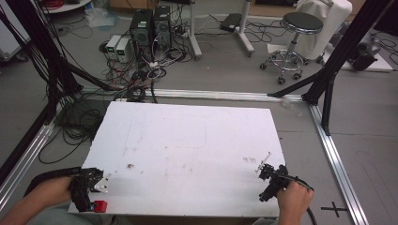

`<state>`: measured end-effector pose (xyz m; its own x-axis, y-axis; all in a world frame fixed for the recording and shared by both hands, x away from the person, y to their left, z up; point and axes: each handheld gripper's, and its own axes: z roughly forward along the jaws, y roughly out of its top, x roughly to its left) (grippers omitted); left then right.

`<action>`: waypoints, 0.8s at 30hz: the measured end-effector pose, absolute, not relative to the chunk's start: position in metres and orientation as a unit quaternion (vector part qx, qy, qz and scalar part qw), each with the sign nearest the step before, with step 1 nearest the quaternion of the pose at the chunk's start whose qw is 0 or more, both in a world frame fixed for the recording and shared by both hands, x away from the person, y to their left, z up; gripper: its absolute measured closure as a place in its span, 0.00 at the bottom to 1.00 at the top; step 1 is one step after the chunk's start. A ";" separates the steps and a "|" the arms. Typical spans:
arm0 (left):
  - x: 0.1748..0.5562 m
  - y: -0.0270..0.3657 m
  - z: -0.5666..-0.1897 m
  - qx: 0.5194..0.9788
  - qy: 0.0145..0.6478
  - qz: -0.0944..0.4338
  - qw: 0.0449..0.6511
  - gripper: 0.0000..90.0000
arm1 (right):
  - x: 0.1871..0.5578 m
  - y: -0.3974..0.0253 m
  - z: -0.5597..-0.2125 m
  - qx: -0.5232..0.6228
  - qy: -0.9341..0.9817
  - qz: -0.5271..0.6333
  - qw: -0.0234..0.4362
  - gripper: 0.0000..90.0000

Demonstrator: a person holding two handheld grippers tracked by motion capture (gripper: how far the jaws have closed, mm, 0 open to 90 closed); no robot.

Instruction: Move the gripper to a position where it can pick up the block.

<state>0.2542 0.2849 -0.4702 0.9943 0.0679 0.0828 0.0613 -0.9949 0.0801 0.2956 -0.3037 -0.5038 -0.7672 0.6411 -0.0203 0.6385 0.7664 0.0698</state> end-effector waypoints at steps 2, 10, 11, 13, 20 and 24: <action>0.252 0.285 -0.472 0.998 0.032 0.041 0.040 0.24 | 0.296 -0.304 -0.504 0.339 0.940 0.030 0.020 0.03; 0.244 0.284 -0.482 0.998 0.031 0.035 0.036 0.24 | 0.295 -0.305 -0.504 0.341 0.939 0.031 0.021 0.03; 0.243 0.283 -0.483 0.998 0.032 0.034 0.037 0.24 | 0.295 -0.305 -0.505 0.341 0.939 0.033 0.022 0.03; 0.243 0.283 -0.484 0.998 0.030 0.034 0.035 0.24 | 0.296 -0.305 -0.504 0.339 0.940 0.032 0.021 0.03; 0.240 0.282 -0.492 0.999 0.030 0.030 0.029 0.24 | 0.295 -0.305 -0.505 0.342 0.939 0.033 0.020 0.03; 0.236 0.280 -0.497 0.999 0.029 0.030 0.028 0.24 | 0.295 -0.305 -0.505 0.342 0.939 0.032 0.018 0.03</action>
